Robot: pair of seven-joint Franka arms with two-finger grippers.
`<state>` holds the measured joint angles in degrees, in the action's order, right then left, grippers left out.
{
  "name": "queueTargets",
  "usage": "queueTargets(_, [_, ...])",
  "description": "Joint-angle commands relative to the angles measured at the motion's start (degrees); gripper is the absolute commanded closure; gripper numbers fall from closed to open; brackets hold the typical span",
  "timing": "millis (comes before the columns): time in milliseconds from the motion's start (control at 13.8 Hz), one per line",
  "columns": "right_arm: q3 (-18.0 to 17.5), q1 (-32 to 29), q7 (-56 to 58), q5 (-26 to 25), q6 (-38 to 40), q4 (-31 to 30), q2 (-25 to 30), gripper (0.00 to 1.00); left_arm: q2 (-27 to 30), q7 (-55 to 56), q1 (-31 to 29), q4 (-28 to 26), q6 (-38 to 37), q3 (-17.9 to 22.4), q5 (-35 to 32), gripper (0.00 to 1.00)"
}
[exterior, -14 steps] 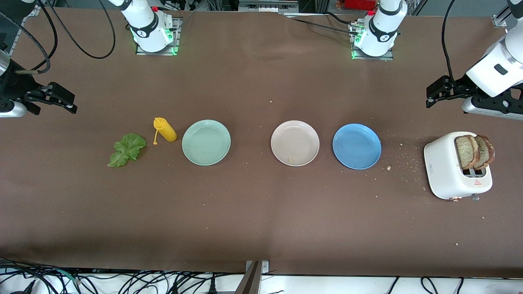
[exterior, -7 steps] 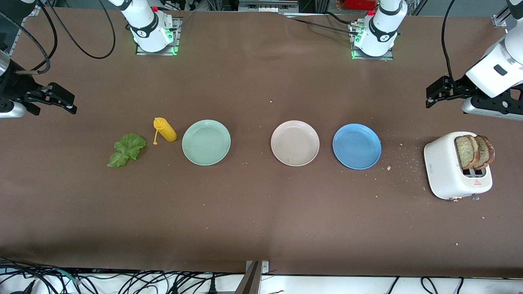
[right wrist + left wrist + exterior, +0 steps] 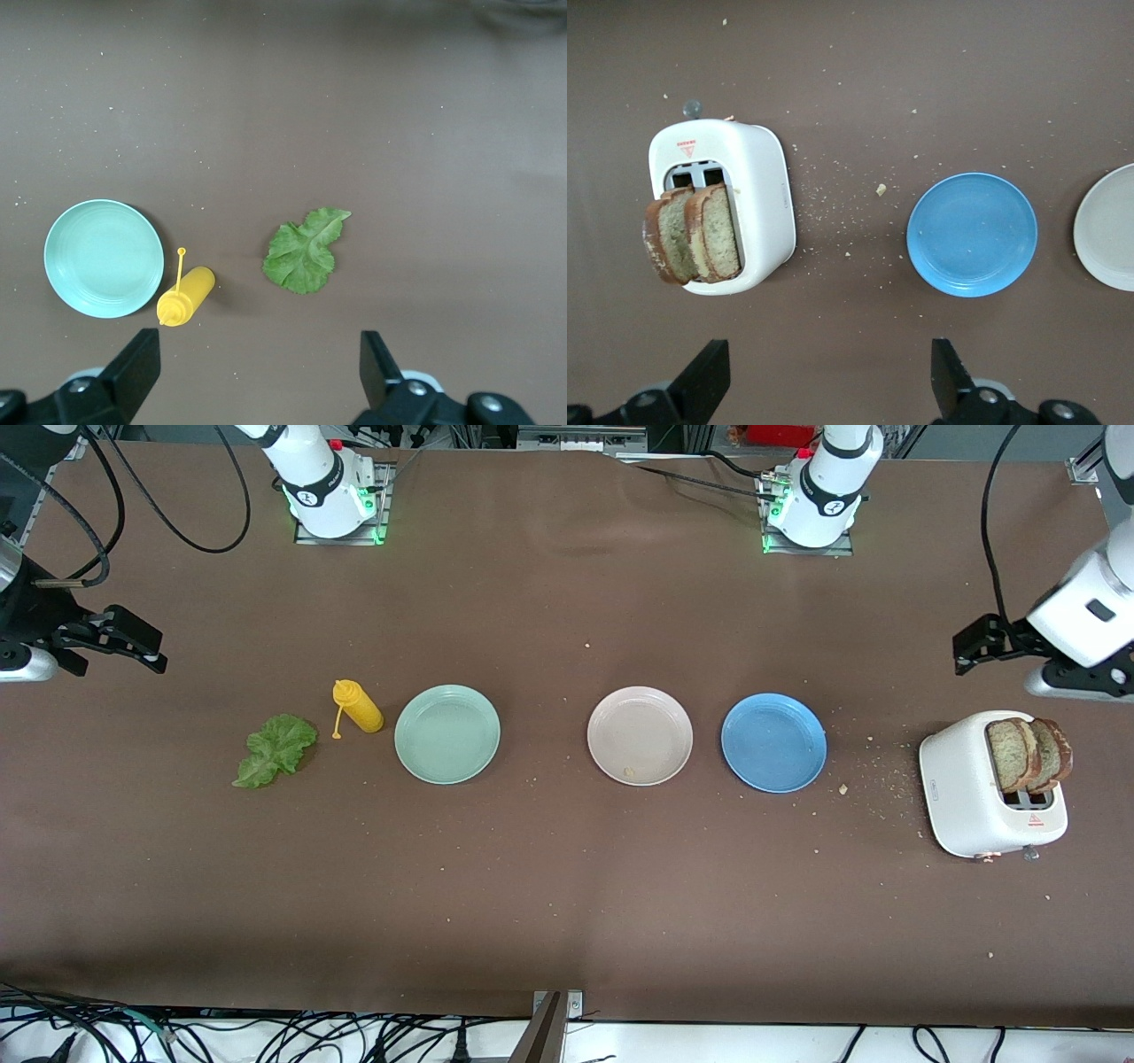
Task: Make sandwich in beige plate with both arms
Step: 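Lower the left gripper onto the bread slice in the white toaster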
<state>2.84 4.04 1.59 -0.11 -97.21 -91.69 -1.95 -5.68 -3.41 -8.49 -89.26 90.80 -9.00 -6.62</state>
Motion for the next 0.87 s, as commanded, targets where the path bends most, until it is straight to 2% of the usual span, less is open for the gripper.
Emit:
queueTargets(0, [0.1,-0.2,0.3,0.2,0.3,1.3,-0.7,0.00,-5.6,-0.2,-2.5,5.5,-0.8,-0.5,-2.0,0.00])
queueTargets(218, [0.1,-0.2,0.3,0.2,0.3,1.3,-0.7,0.00,-9.4,-4.0,-4.6,6.0,2.7,-0.5,-6.1,0.00])
queueTargets(291, [0.1,-0.2,0.3,0.2,0.3,1.3,-0.7,0.00,-10.2,-4.2,-5.5,5.4,6.1,-0.5,-6.3,0.00])
queueTargets(509, [0.1,-0.2,0.3,0.2,0.3,1.3,-0.7,0.00,-13.7,-4.3,-7.4,5.1,9.0,-0.5,-6.3,0.01])
queueTargets(799, [0.1,-0.2,0.3,0.2,0.3,1.3,-0.7,0.00,-15.9,-5.5,-10.3,1.2,14.8,-0.5,-6.3,0.06])
